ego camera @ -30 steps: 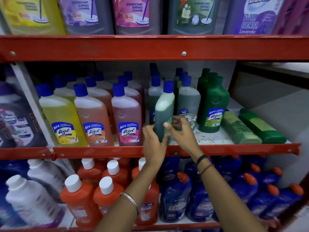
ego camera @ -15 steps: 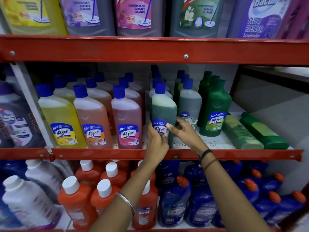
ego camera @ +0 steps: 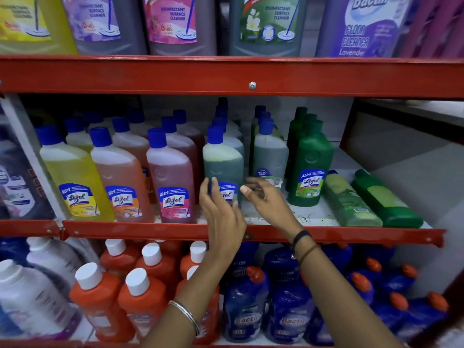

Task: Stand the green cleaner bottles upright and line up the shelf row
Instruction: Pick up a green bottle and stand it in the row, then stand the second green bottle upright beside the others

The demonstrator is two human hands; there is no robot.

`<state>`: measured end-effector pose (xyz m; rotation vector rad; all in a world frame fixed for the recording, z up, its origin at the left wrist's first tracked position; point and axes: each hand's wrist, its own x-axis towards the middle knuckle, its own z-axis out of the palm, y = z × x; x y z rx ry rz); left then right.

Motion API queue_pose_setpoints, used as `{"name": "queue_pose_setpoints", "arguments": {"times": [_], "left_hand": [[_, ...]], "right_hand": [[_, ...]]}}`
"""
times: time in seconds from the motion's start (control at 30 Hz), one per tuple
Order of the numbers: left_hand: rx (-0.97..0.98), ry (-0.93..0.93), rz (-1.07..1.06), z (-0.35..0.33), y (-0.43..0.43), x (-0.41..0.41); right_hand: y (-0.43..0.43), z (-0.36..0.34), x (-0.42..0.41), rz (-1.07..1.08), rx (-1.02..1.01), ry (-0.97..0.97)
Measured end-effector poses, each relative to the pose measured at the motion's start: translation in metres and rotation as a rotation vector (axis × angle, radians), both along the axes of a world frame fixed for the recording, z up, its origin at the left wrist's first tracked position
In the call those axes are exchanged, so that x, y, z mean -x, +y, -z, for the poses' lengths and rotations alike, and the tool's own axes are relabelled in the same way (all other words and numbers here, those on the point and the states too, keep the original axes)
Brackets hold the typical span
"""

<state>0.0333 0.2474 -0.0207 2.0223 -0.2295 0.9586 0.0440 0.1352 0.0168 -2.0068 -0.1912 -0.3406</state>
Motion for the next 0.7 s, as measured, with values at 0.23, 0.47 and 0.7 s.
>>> {"name": "queue_pose_setpoints", "arguments": {"times": [0.23,0.47,0.7], "left_hand": [[-0.115,-0.045,0.462,-0.022,-0.092,0.009],[-0.062,0.672,0.641,-0.024,-0.195,0.005],[0.380,1.064,0.605,-0.042,-0.230,-0.015]], "right_hand": [[-0.119,-0.009,0.039,0.642,0.440,-0.075],[-0.175,0.008,0.037,0.759,0.578,0.497],[-0.201,-0.011,0.030,0.660,0.388,0.454]]}}
